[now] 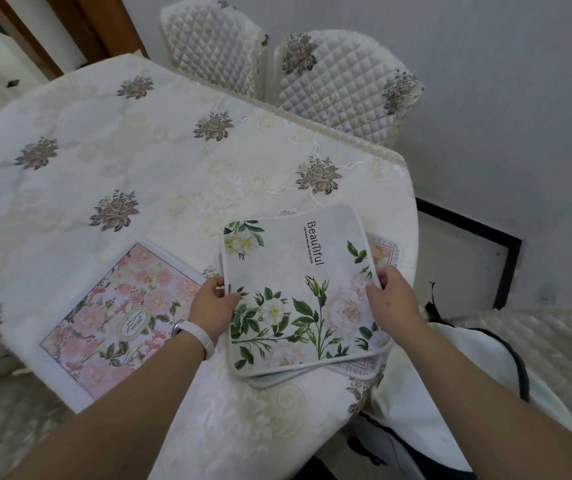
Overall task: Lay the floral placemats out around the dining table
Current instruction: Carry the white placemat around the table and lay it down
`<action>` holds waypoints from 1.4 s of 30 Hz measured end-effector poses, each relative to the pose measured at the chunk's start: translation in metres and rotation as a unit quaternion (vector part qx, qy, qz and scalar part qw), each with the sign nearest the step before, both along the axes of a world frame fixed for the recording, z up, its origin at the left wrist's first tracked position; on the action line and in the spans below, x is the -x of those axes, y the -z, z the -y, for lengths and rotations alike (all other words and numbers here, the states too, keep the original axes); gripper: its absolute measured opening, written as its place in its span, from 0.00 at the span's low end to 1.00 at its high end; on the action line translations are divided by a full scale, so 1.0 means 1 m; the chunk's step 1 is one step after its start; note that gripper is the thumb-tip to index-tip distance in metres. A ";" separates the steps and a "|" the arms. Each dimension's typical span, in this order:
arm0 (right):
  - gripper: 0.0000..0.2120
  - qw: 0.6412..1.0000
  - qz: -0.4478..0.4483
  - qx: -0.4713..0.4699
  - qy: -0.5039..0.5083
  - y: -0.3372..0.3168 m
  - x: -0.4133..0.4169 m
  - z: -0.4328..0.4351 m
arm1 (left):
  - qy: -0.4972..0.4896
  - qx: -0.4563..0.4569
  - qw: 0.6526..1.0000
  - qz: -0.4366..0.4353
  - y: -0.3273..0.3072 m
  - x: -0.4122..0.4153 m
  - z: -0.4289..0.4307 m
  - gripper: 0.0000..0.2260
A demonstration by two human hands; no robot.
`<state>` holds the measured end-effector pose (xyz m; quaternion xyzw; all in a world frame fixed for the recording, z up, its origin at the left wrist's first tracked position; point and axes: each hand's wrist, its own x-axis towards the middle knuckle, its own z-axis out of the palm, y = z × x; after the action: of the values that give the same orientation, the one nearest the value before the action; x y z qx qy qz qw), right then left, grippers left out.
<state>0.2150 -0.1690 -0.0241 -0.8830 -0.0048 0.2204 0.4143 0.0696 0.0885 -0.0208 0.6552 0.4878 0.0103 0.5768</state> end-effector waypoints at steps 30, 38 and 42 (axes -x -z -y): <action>0.06 0.920 0.007 -0.177 -0.349 -0.140 0.379 -0.276 | -0.471 -0.067 0.856 0.202 -0.154 0.527 -0.090 0.08; 0.07 0.887 -0.011 -0.181 -0.425 -0.146 0.554 -0.307 | -0.543 -0.072 0.807 0.221 -0.150 0.708 -0.071 0.08; 0.07 0.868 -0.014 -0.176 -0.463 -0.152 0.608 -0.318 | -0.572 -0.073 0.785 0.225 -0.149 0.767 -0.059 0.09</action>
<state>-0.3935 0.1485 0.1278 -0.6888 -0.4463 0.3949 0.4130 -0.6979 0.1473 0.1283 0.2750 0.6274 0.5209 0.5093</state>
